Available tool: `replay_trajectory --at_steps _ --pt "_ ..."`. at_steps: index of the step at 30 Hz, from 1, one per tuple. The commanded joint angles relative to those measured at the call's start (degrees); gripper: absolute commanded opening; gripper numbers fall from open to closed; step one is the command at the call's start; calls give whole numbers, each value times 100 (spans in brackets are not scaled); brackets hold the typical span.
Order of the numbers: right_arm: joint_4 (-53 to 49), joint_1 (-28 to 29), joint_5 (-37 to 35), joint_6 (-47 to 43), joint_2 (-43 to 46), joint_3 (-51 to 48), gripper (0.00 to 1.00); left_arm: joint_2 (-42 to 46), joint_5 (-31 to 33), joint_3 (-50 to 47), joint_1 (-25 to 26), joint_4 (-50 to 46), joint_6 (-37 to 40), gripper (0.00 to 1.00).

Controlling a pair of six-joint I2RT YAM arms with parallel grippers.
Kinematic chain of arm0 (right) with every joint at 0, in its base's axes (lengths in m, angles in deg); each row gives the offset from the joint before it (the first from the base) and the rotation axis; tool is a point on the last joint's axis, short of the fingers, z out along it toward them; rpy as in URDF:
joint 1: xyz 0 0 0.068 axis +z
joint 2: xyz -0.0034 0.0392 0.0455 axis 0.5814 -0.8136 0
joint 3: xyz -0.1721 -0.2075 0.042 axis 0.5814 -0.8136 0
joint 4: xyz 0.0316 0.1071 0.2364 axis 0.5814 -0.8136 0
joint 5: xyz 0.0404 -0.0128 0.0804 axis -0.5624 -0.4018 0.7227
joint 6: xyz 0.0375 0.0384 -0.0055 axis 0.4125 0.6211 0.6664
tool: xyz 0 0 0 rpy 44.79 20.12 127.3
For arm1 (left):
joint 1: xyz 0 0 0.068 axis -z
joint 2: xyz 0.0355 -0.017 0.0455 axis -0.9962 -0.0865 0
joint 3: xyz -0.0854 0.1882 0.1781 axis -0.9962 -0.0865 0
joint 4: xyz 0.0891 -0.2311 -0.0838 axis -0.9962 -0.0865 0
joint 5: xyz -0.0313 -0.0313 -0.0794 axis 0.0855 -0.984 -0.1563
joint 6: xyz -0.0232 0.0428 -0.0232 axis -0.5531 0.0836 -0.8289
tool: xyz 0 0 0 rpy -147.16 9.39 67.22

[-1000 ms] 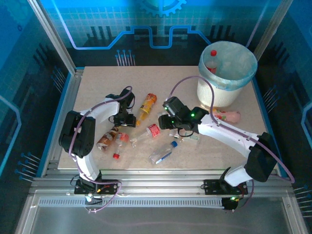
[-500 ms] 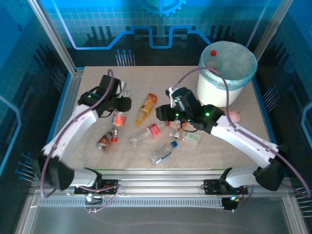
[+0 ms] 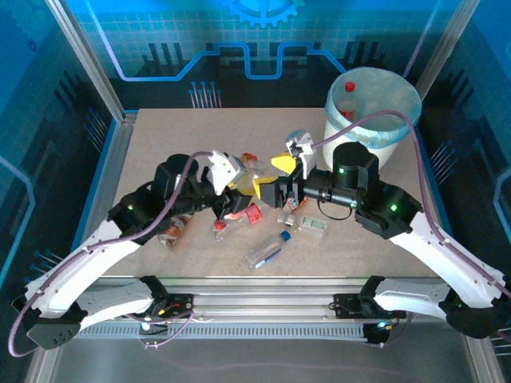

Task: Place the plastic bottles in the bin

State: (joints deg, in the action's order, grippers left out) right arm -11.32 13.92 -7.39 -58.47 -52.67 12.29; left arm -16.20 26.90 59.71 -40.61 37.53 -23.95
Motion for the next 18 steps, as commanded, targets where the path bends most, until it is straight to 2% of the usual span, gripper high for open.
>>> replay_trajectory --at_steps 1,9,14,17,18 --pt "-310 133 91 -171 -59 112 85 -15 -92 -61 262 516 306 47" --pt "-499 214 -468 242 -221 -102 86 25 41 -222 407 916 281 47" --pt "-503 212 -1247 632 -186 -141 87 112 67 -338 440 1104 272 47" --pt "-488 177 -1491 725 -139 -151 89 139 59 -384 457 1136 213 47" --pt "-499 168 -1515 743 -137 -150 93 148 47 -393 474 1148 202 47"
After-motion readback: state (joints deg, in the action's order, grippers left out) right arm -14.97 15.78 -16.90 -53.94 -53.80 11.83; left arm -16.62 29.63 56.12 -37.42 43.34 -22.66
